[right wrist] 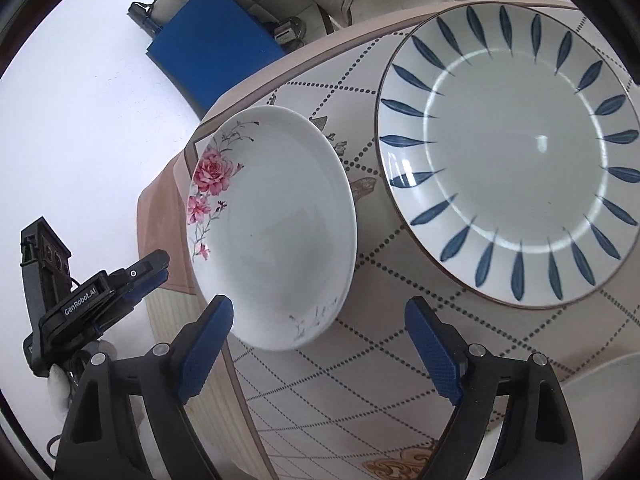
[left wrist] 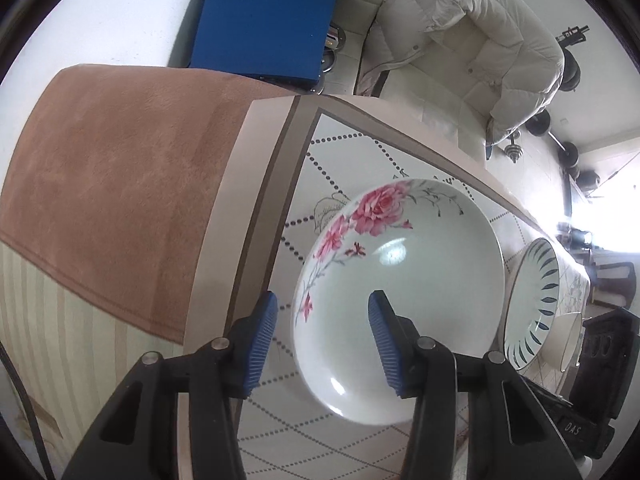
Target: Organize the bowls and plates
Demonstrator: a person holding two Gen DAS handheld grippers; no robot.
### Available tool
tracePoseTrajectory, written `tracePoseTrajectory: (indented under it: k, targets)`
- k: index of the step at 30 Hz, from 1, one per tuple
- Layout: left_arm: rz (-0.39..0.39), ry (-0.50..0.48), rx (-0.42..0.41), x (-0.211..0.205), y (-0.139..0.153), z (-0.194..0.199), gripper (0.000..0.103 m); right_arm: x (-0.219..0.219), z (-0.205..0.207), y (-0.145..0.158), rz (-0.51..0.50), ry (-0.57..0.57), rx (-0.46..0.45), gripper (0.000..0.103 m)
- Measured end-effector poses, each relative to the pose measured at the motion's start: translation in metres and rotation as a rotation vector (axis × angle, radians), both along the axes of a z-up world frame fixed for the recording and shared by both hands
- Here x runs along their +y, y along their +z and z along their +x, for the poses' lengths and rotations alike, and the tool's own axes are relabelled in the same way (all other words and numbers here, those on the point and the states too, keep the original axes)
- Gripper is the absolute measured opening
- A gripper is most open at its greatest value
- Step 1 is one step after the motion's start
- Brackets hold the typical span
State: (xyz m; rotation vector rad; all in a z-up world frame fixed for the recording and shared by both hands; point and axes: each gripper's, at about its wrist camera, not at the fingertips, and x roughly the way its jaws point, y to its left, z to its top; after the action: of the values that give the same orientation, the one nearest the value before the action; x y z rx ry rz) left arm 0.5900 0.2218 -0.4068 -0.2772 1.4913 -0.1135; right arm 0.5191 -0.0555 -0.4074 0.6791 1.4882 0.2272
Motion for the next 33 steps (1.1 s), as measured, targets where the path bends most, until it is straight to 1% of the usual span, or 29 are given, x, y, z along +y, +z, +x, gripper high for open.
tracePoseTrajectory:
  k: [4,5,9,10,12,14,16,17,19,20,21,25,29,33]
  targets:
    - [0.027,-0.067,0.008,-0.006,-0.014,0.023,0.044,0.020,0.014,-0.022,-0.008,0.020,0.025,0.081]
    - [0.035,-0.085,0.006,-0.008,-0.016,0.028,0.044,0.025,0.017,-0.026,-0.015,0.027,0.024,0.080]
    - [0.051,-0.160,0.004,-0.016,-0.023,0.040,0.043,0.035,0.025,-0.033,-0.038,0.016,0.020,0.070]
    - [0.052,-0.178,0.005,-0.018,-0.024,0.041,0.041,0.035,0.026,-0.033,-0.045,0.008,0.021,0.067]
    - [0.054,-0.209,0.012,-0.022,-0.028,0.044,0.027,0.038,0.028,-0.035,-0.072,0.002,0.025,0.064]
    - [0.059,-0.239,0.018,-0.028,-0.032,0.047,0.024,0.038,0.030,-0.039,-0.105,-0.003,0.033,0.055]
    - [0.067,-0.259,0.006,-0.031,-0.032,0.047,0.024,0.037,0.032,-0.042,-0.134,-0.008,0.044,0.040]
    - [0.072,-0.266,0.004,-0.032,-0.032,0.047,0.024,0.035,0.032,-0.043,-0.139,-0.010,0.048,0.036]
    - [0.065,-0.260,-0.002,-0.032,-0.032,0.049,0.024,0.029,0.030,-0.044,-0.141,-0.016,0.053,0.026]
    - [0.063,-0.255,-0.006,-0.031,-0.031,0.048,0.023,0.028,0.029,-0.044,-0.141,-0.020,0.054,0.024]
    - [0.067,-0.255,-0.008,-0.030,-0.030,0.046,0.022,0.027,0.029,-0.045,-0.145,-0.021,0.054,0.019]
    - [0.091,-0.233,-0.018,-0.025,-0.027,0.033,0.021,0.028,0.026,-0.045,-0.150,0.007,0.048,0.018]
    - [0.067,-0.191,-0.004,-0.009,-0.022,0.007,0.021,0.036,0.020,-0.046,-0.149,0.059,0.060,0.018]
    - [0.057,-0.168,0.016,0.006,-0.019,-0.025,0.021,0.043,0.005,-0.050,-0.130,0.139,0.074,0.018]
